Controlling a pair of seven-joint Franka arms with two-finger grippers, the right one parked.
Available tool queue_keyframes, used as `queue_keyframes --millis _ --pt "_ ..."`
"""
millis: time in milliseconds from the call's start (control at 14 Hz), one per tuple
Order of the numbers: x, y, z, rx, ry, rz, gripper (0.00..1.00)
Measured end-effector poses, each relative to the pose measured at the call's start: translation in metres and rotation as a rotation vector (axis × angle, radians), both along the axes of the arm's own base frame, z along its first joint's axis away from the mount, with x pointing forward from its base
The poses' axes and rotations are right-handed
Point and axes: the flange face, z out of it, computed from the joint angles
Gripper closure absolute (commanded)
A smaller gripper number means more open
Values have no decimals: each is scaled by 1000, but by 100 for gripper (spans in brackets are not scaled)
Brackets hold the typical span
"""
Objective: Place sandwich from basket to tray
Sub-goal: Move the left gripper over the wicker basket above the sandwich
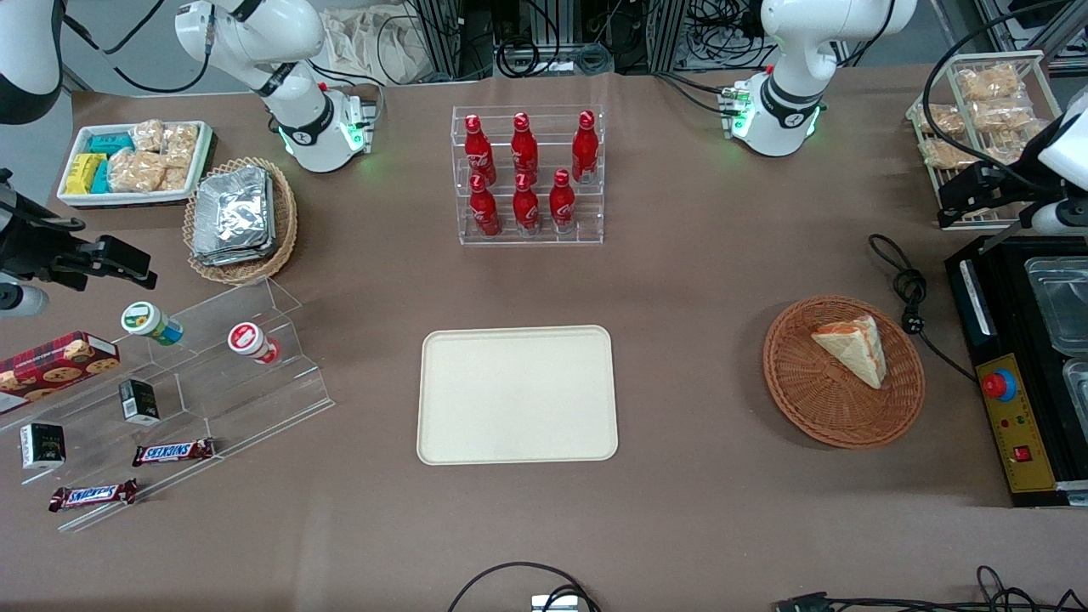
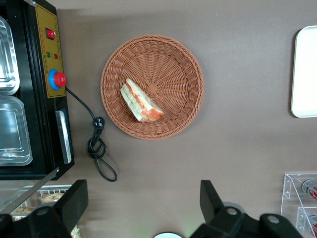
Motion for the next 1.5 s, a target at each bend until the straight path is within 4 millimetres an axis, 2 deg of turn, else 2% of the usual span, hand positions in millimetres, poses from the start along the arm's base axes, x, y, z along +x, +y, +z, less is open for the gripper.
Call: queue_keyframes --millis 357,500,714,1000,1286,1500 --pt "1 -5 -3 2 7 20 0" --pt "7 -3 -15 6 29 46 0" --pt "21 3 -55 19 69 133 0" --pt "23 17 -106 24 61 259 0" --pt "11 37 -149 22 29 360 0" --pt "-4 52 -190 18 4 428 0"
